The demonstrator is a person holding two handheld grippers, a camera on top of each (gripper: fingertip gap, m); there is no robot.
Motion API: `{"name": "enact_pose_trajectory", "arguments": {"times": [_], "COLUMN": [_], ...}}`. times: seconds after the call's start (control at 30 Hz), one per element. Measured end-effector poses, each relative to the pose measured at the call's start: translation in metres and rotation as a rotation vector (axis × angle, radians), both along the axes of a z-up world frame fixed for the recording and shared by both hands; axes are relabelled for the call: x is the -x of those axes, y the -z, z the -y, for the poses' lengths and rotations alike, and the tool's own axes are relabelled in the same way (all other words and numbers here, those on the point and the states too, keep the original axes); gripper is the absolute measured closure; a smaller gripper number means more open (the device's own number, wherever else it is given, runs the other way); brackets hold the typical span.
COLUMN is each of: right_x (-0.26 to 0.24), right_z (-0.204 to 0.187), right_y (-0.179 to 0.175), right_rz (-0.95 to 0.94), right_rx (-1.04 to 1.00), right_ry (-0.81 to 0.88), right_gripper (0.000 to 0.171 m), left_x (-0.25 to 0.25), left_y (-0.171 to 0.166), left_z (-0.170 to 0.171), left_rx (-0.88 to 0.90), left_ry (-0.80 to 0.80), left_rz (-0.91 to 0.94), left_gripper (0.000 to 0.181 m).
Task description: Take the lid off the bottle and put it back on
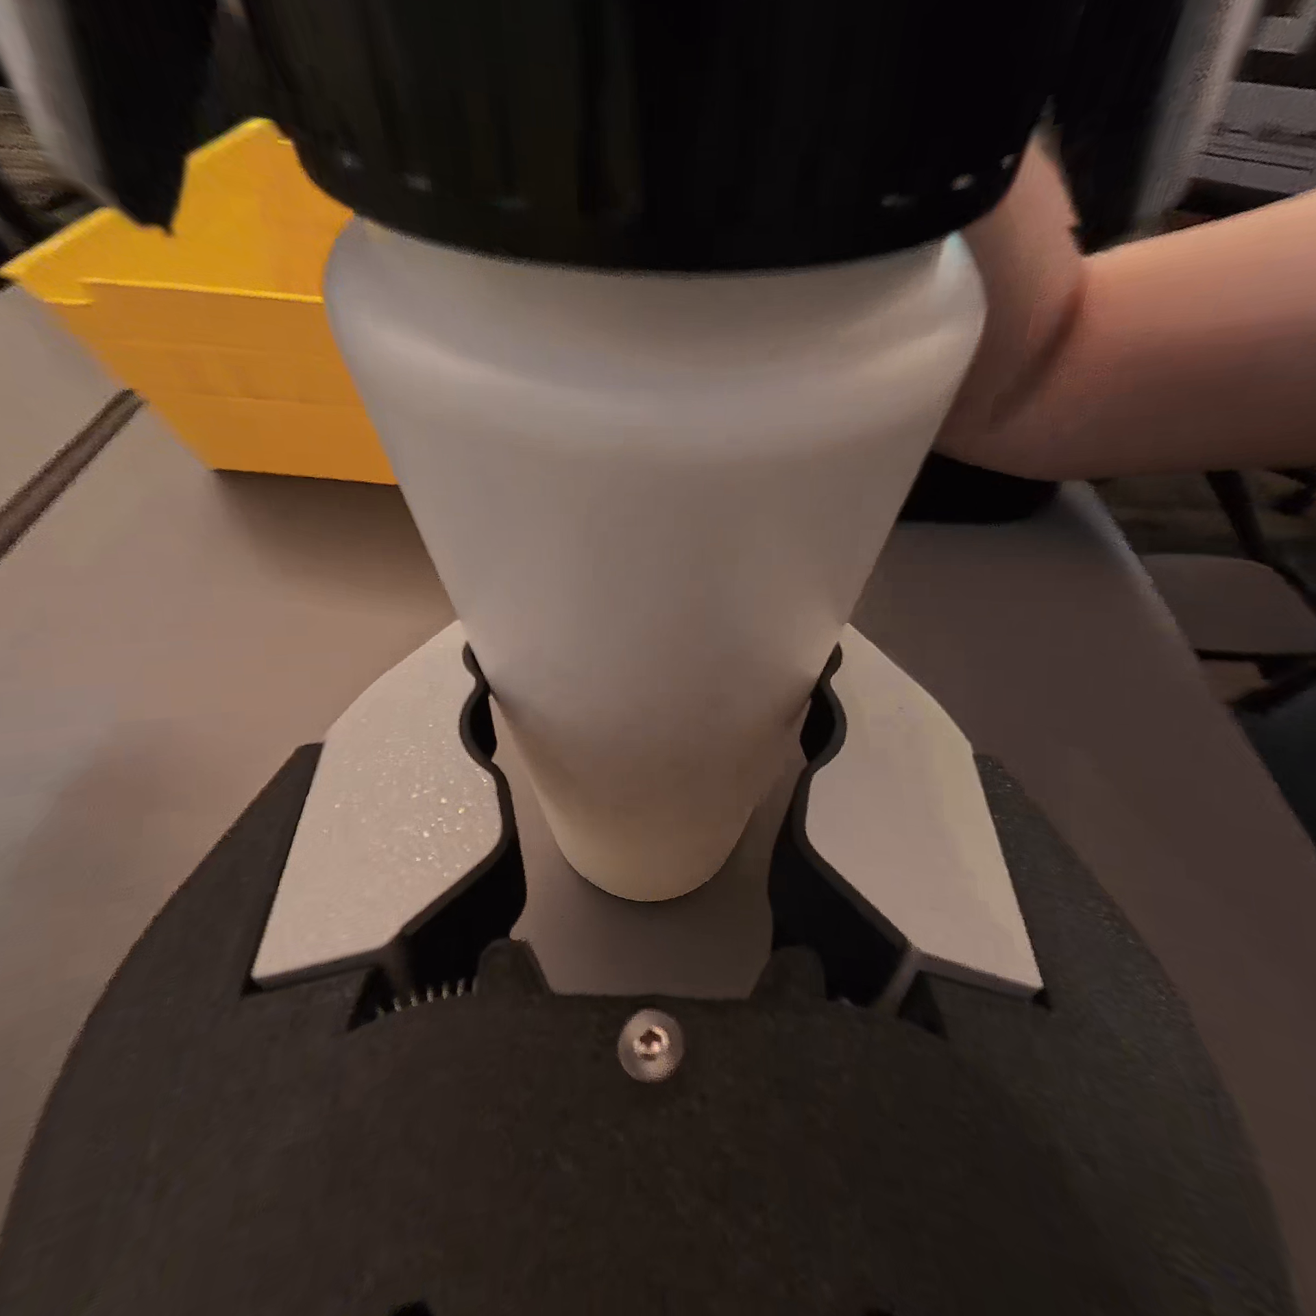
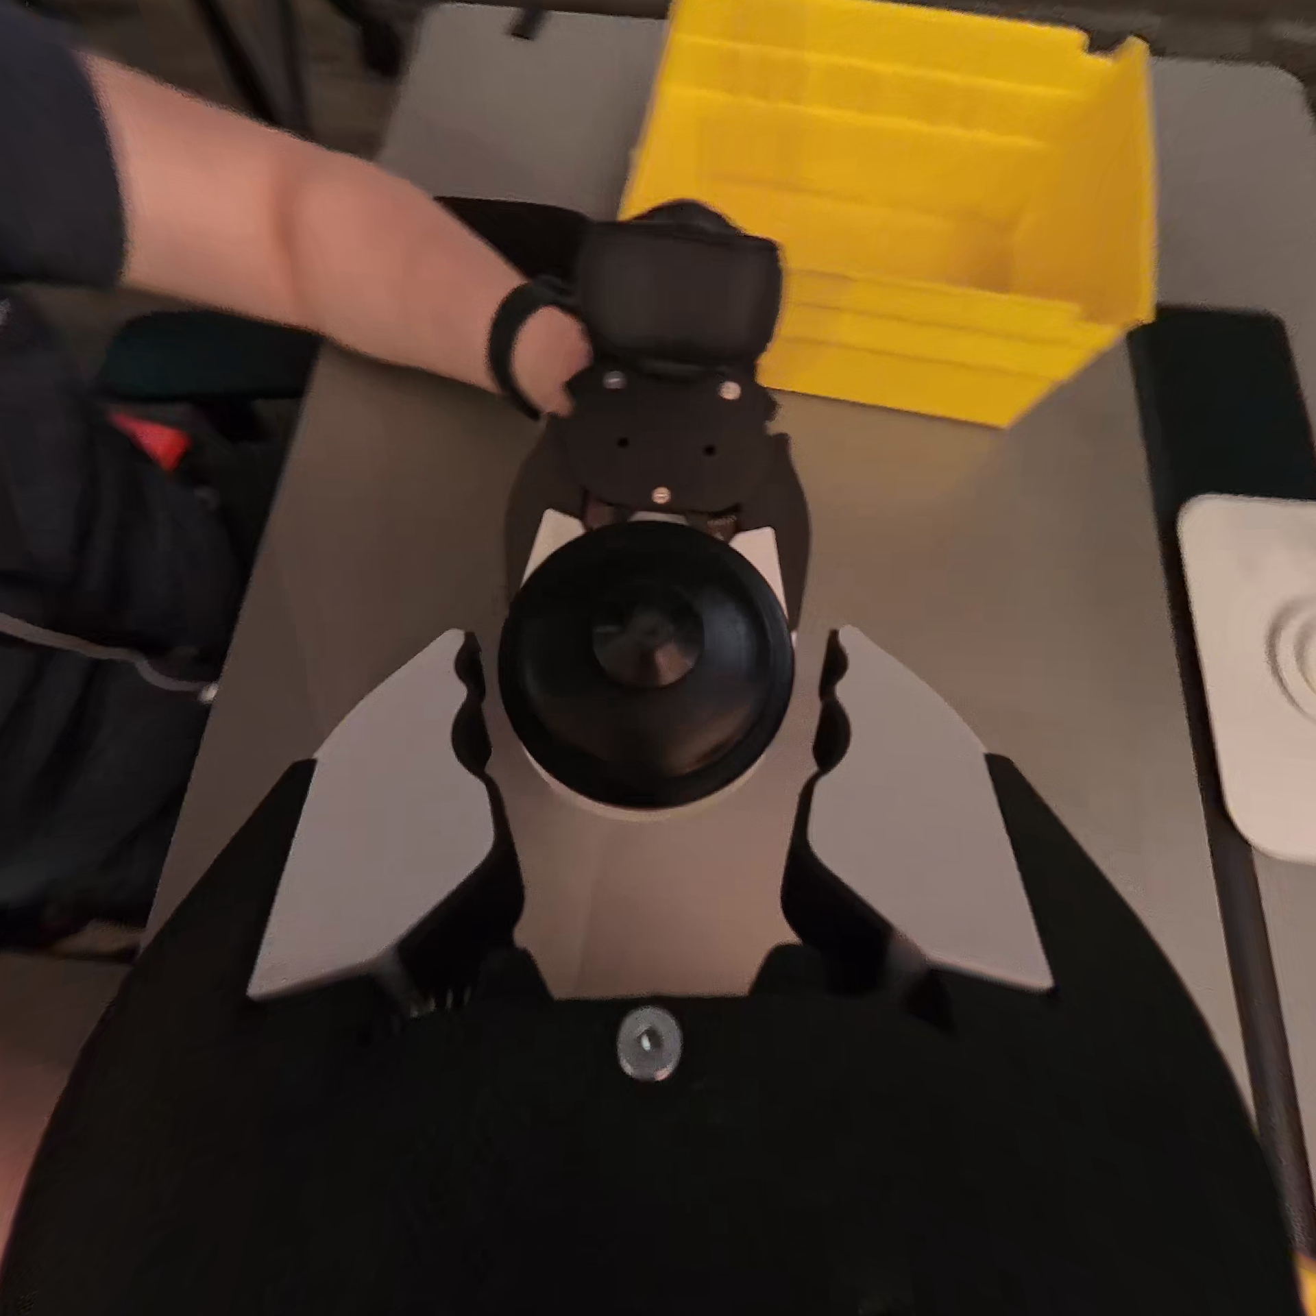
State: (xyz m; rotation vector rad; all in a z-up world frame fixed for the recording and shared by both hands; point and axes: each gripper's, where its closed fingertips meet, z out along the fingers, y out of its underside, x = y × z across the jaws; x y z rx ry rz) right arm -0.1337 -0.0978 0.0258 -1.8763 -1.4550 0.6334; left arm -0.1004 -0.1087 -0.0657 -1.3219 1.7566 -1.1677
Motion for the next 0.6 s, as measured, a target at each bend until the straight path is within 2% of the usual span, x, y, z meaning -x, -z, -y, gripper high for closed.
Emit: {"name": "enact_pose_trajectory", "arguments": {"times": [0.07,0.17,0.3,0.37,0.43,0.5,0.6], "right_x": [0.000,-0.008,-0.013,-0.011,-0.008,-0.003,0.007], "right_z": [-0.016,-0.036,-0.038,-0.030,-0.015,0.008,0.040], "right_y": [-0.002,-0.001,0.006,0.007,0.008,0.007,0.007], "right_rz": [0.017,0.044,0.121,0.147,0.174,0.181,0.155], "right_rx": [0.005,0.035,0.039,0.049,0.054,0.063,-0.040], "right_ry": [0.157,0.429,0.558,0.518,0.387,0.213,-0.143], "right_gripper": [0.079,0.082,0.093,0.094,0.094,0.094,0.093], "left_x": [-0.003,-0.005,-0.005,-0.003,0.000,0.005,0.012], "left_y": [-0.001,-0.003,-0.001,0.000,0.000,0.000,0.000], "left_z": [-0.019,-0.032,-0.031,-0.023,-0.004,0.018,0.048], "left_rx": [0.010,0.050,0.015,-0.008,-0.003,0.001,-0.013], "left_ry": [-0.117,-0.209,-0.211,-0.155,-0.026,0.111,0.268], "left_rz": [0.014,0.037,0.019,0.010,0.005,0.004,0.007], "left_gripper": [0.095,0.095,0.095,0.095,0.095,0.095,0.095]}}
